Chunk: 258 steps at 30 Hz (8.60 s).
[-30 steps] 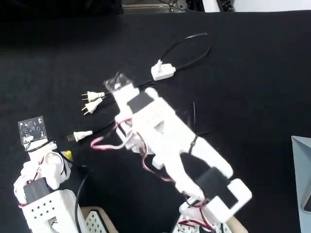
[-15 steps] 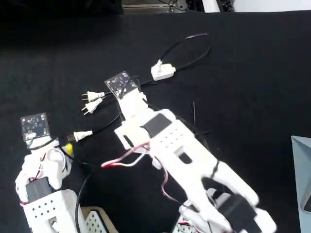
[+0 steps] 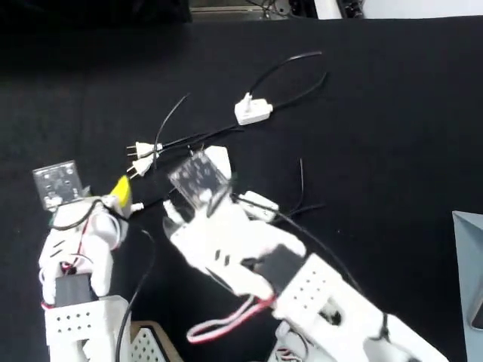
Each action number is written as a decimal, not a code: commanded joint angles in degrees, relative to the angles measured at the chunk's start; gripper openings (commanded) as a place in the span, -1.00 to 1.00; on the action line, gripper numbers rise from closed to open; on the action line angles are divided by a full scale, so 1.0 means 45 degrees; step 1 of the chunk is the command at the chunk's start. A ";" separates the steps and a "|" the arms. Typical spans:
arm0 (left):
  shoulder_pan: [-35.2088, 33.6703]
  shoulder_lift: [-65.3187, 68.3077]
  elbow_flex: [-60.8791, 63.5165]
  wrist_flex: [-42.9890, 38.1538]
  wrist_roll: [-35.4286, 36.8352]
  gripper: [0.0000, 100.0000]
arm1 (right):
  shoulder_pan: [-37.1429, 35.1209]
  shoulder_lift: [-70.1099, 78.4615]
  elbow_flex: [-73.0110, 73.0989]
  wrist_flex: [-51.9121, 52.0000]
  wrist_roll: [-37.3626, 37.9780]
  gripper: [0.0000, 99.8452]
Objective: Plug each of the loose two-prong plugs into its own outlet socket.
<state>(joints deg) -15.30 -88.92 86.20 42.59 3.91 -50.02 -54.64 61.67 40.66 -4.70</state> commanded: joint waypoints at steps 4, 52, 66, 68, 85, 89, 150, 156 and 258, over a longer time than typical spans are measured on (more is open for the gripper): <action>0.2042 -0.0117 -0.2002 0.0508 0.0488 -0.52 | -0.0313 -0.1436 0.0713 -0.0293 0.0020 -0.98; 0.3565 0.6974 -0.6711 0.5255 -0.3731 -0.34 | 0.7541 -0.1436 -0.0225 -0.0899 -0.1856 -0.98; 0.6300 1.1839 -0.8352 -0.0098 0.0488 -0.35 | 1.0510 -0.1436 -0.0225 -0.2442 -0.4083 -0.98; 0.6457 1.2874 -0.8625 -0.0918 0.0781 -0.35 | 1.0510 -0.1436 -0.0225 -0.2442 -0.4083 -0.98; 0.7433 2.0376 -1.3177 -0.2637 0.0957 -0.45 | 1.0452 -0.1495 0.0557 -0.3712 -0.3985 -0.98; 0.7492 2.1763 -1.3861 -0.2618 0.0957 -0.45 | 1.0452 -0.1495 0.0557 -0.3712 -0.3966 -0.98; 0.6554 2.2877 -1.6264 -0.0449 -0.0215 -0.54 | 1.0452 -0.1455 0.0694 -0.3751 -0.3966 -0.98; 0.6730 2.2330 -1.6537 -0.0410 -0.0254 -0.82 | 1.0452 -0.1455 0.0694 -0.3770 -0.3966 -0.98; 0.4112 0.4435 -0.0381 0.1778 -0.4083 -0.50 | 0.9963 -0.1397 0.0850 -0.3770 -0.3927 -0.98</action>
<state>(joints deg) 2.81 -68.88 84.97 52.44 -15.08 -4.57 -60.35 65.89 24.92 -22.37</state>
